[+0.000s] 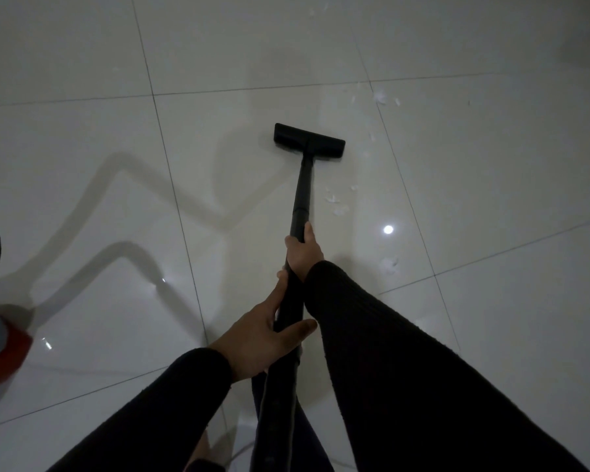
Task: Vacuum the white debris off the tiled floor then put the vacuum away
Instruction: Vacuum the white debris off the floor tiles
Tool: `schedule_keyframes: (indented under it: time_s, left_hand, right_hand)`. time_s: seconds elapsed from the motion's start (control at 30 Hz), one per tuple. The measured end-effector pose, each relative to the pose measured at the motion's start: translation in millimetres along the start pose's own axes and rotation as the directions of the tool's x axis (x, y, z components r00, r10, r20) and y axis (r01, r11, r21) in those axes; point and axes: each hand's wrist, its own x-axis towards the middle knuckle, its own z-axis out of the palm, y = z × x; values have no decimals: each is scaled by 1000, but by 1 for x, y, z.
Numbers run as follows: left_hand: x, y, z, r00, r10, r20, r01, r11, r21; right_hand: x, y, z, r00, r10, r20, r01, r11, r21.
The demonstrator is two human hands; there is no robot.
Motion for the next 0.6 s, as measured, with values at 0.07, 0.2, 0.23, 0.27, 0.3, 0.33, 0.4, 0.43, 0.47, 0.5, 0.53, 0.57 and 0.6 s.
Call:
schedule_keyframes:
  time_s: [0.07, 0.2, 0.23, 0.27, 0.3, 0.33, 0.4, 0.43, 0.47, 0.5, 0.53, 0.57, 0.6]
  left_hand:
    - [-7, -6, 1, 1000, -6, 3, 6, 1000, 2]
    - [-13, -14, -2, 1000, -7, 9, 7, 1000, 6]
    - [-14, -16, -2, 1000, -6, 15, 5, 1000, 6]
    - [-14, -18, -3, 1000, -4, 21, 4, 1000, 5]
    - [-14, -19, -4, 1000, -5, 26, 5, 1000, 8]
    - [-14, -20, -5, 1000, -6, 30, 5, 1000, 16]
    - [-16, -21, -5, 999, -7, 43, 6, 999, 34]
    - [-17, -21, -4, 999, -8, 46, 6, 999, 45]
    - [-20, -21, -3, 999, -13, 47, 10, 998, 56]
    - [-23, -21, -2, 999, -16, 48, 12, 997, 71]
    - [-26, -22, -1, 999, -13, 51, 9, 997, 81]
    - [-30, -24, 1, 998, -12, 56, 7, 996, 89]
    - [-33, -25, 3, 998, -10, 57, 4, 996, 93]
  right_hand:
    - [-5, 6, 4, 1000, -2, -2, 2, 1000, 9]
    - [-11, 11, 14, 1000, 4, 7, -4, 1000, 12]
    - [-12, 12, 16, 1000, 6, 5, -6, 1000, 6]
    - [-12, 13, 17, 1000, 7, 1, -7, 1000, -2]
    - [-12, 14, 18, 1000, 8, -1, -8, 1000, -5]
    - [-13, 14, 19, 1000, 9, -3, -9, 1000, -5]
    - [-16, 15, 17, 1000, 11, -7, -11, 1000, -1]
    - [-19, 17, 16, 1000, 13, -12, -13, 1000, -7]
    - [-22, 18, 16, 1000, 15, -16, -15, 1000, -13]
    - [-25, 21, 17, 1000, 15, -20, -16, 1000, -14]
    - [-29, 24, 19, 1000, 20, -23, -20, 1000, -8]
    - [-32, 27, 20, 999, 25, -27, -25, 1000, 4]
    - [-35, 30, 22, 999, 29, -31, -28, 999, 19]
